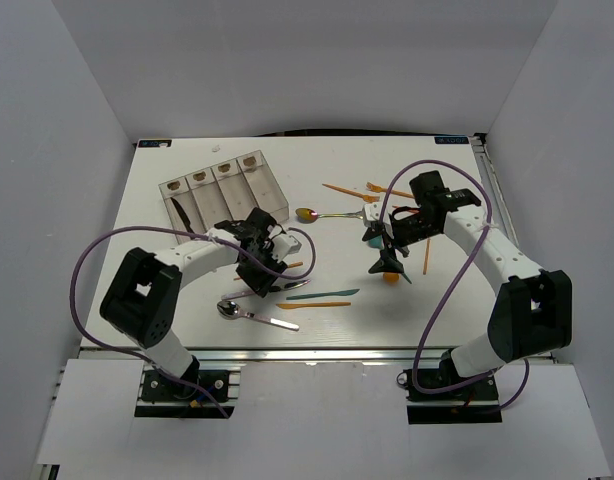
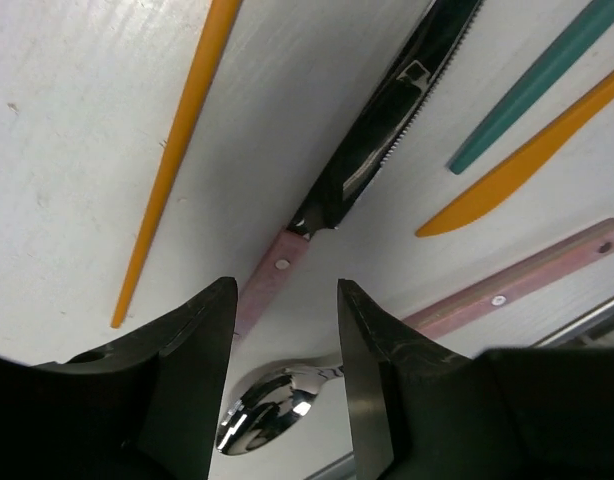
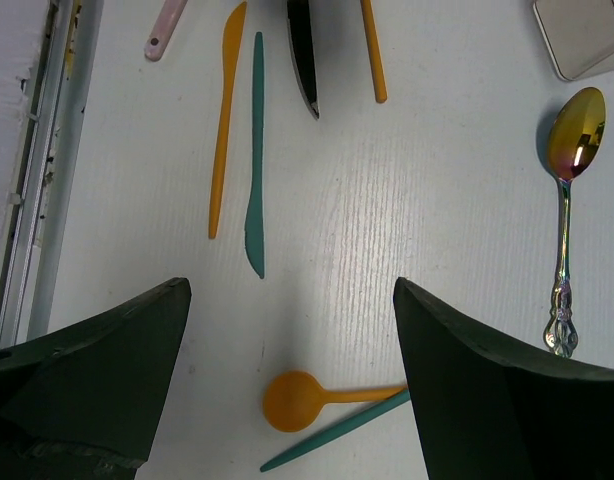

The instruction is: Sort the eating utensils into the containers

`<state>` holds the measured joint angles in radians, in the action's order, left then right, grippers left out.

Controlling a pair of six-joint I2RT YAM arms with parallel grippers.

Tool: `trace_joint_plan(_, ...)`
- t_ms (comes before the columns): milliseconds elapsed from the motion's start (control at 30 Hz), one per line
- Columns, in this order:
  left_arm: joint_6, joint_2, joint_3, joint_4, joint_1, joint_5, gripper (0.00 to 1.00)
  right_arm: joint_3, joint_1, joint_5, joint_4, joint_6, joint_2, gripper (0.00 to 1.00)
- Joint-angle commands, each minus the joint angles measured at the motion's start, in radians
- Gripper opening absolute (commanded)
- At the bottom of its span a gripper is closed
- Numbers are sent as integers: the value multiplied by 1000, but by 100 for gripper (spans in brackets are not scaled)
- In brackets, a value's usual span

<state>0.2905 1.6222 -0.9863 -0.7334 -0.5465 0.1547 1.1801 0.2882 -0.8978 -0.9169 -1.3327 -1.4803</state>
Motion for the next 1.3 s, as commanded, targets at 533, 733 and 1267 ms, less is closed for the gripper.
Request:
trace_joint_plan(533, 41, 25, 93, 164, -12, -141, 34, -16, 0, -50, -4, 9, 23, 89)
trace_joint_plan(733, 42, 53, 97, 222, -12, -188, 27, -17, 0, -47, -2, 10, 23, 89)
trace_joint_plan(1267, 42, 18, -49, 272, -12, -251, 9, -27, -1, -43, -2, 15, 34, 89)
